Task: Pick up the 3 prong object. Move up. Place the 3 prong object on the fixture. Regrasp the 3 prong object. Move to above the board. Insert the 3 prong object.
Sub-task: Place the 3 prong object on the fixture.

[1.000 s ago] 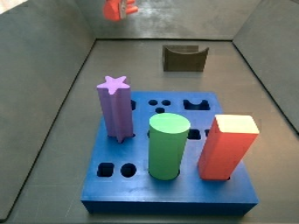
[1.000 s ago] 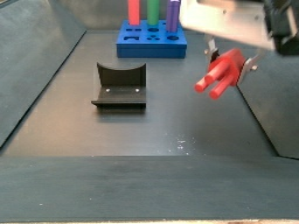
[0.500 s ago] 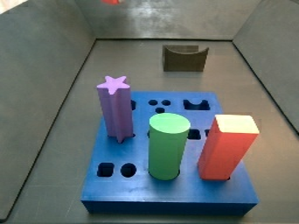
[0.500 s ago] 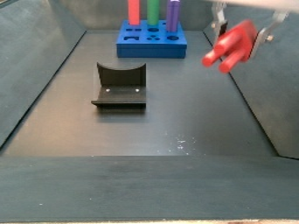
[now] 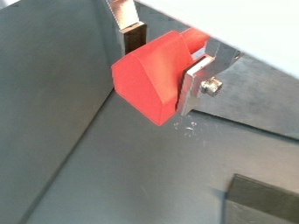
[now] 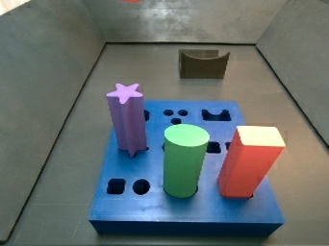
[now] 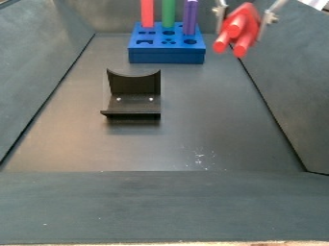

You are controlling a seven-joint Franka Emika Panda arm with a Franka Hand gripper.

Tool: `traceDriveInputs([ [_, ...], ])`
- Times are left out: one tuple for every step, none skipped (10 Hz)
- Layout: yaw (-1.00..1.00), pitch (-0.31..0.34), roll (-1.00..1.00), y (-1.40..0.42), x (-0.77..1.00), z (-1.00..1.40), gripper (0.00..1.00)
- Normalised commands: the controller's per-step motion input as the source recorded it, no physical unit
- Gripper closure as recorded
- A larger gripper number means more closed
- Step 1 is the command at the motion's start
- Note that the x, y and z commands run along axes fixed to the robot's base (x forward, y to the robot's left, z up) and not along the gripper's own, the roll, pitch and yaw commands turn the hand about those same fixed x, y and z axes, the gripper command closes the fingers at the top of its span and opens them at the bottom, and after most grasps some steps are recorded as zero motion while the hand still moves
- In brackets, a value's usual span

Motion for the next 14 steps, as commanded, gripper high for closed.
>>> traceDriveInputs([
  [1.00,-0.120,-0.10,-0.38,1.00,0.02,1.00],
  [1.00,-0.127,-0.13,-0.35,1.00,0.01,1.00],
  [1.00,-0.136,-0.19,-0.30,1.00,0.01,1.00],
  [0.75,-0.104,-0.20,-0.28,1.00,0.00,1.00],
  [0.51,-0.077,-0.19,-0.25,1.00,0.00,1.00],
  [0.32,-0.054,-0.16,-0.23,1.00,-0.01,1.00],
  [0.18,-0.029,-0.14,-0.21,1.00,-0.01,1.00],
  [0.10,-0.016,-0.13,-0.19,1.00,-0.02,1.00],
  [0.05,0.004,-0.11,-0.17,1.00,-0.02,1.00],
  [0.04,0.016,-0.09,-0.15,1.00,-0.02,1.00],
  [0.00,0.074,-1.00,0.04,1.00,-0.13,1.00],
  [-0.01,0.079,-1.00,0.06,1.00,-0.13,1.00],
  [-0.02,0.081,-1.00,0.07,1.00,-0.12,1.00],
  [-0.03,0.098,-1.00,0.06,1.00,-0.08,1.00],
])
